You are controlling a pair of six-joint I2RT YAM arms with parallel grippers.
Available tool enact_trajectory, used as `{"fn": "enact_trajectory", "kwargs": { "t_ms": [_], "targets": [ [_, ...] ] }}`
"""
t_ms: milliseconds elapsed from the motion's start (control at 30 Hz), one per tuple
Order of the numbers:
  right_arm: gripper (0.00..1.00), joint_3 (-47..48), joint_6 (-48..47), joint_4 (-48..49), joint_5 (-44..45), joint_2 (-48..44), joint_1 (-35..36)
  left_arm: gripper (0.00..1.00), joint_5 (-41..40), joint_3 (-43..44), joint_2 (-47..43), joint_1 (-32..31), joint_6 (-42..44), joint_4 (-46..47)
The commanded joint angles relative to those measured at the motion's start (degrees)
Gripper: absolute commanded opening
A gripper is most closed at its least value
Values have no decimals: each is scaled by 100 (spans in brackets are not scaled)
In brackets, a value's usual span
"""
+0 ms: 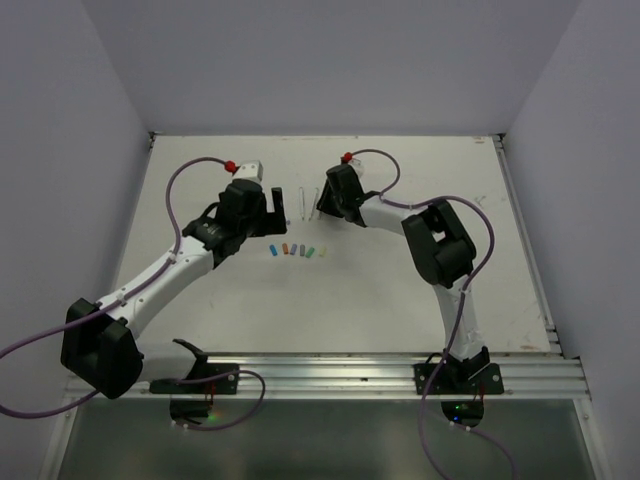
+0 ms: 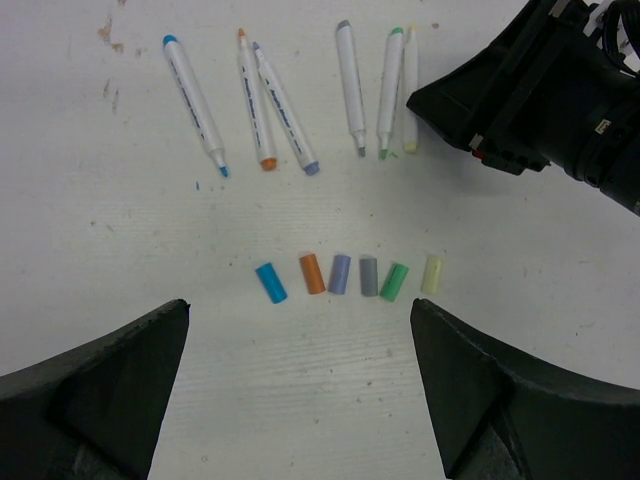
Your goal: Open the pen caps
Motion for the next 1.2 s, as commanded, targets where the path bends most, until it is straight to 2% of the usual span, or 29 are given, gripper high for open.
{"fn": "enact_trajectory", "kwargs": {
  "t_ms": [0,200,267,400,533,800,1000,1167],
  "targets": [
    [36,14,248,-31,-58,70,-21,95,-44,-98,-129,43,-113,62],
    [37,-293,178,-40,188,-395,-21,95,53,-98,-190,43,-174,53],
    [41,-416,-23,-66,337,-764,-30,95,88,-72,-226,43,-183,62],
    [42,-540,-419,-715,907,-1546,-109,95,123,-28,-243,43,-192,105],
    [42,-838,-499,-1760,1269,-2205,-573,95,167,-45,-252,43,-192,202],
    [41,-2279,-437,-2571,1515,-3444,-1935,99,158,-19,-313,43,-60,343],
    [40,-2737,-429,-2686,998,-3525,-2779,100,176,25,-314,51,28,361],
    [38,-2781,-429,-2703,637,-3174,-3001,100,141,25,-340,43,72,343]
  ]
}}
